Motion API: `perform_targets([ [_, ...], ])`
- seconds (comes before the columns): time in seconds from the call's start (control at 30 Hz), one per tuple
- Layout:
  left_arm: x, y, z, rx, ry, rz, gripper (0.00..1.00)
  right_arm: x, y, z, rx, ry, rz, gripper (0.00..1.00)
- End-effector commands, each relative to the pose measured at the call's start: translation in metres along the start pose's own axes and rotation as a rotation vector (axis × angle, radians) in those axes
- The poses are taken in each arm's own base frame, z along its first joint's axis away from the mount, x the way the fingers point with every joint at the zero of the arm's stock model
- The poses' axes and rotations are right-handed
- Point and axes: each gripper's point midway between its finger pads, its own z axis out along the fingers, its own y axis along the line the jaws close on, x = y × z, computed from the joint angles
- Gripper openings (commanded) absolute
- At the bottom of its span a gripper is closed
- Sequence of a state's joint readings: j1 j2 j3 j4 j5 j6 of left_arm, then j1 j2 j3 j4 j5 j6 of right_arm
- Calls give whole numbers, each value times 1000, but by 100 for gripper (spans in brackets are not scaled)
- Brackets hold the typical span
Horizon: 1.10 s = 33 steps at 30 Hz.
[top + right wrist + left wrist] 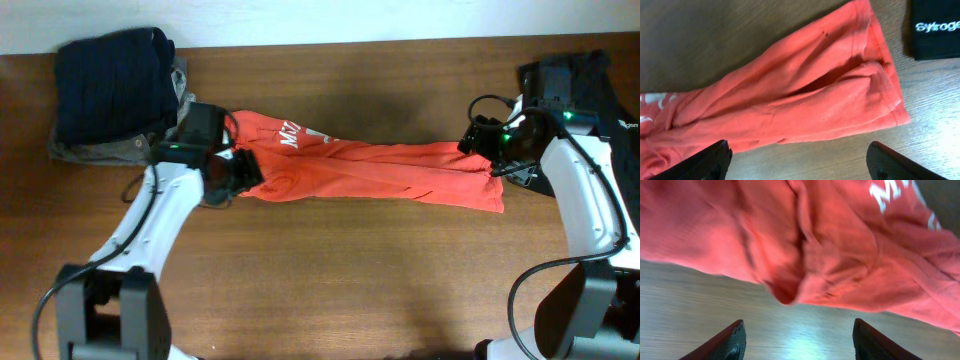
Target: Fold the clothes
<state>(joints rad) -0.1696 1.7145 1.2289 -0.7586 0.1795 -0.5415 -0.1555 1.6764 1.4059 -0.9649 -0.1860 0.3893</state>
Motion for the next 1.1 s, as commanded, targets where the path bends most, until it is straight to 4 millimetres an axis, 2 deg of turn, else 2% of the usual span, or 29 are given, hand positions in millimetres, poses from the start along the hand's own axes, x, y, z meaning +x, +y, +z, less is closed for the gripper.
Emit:
perform_targets([
  [0.0,12,-12,18,15,56,-67,67,6,6,3,-11,23,-21,92],
  [0.3,18,2,44,-54,100,-137,68,10,5,4,-5,39,-27,93],
  [0.57,3,-2,51,-37,41,-127,66,11,4,6,-1,47,-27,93],
  [0.77,-6,1,49,-34,20,-141,53,12,4,6,0,51,-28,94],
  [1.07,-28,11,47,-50,-62,-157,9,14,3,6,6,61,-27,94],
])
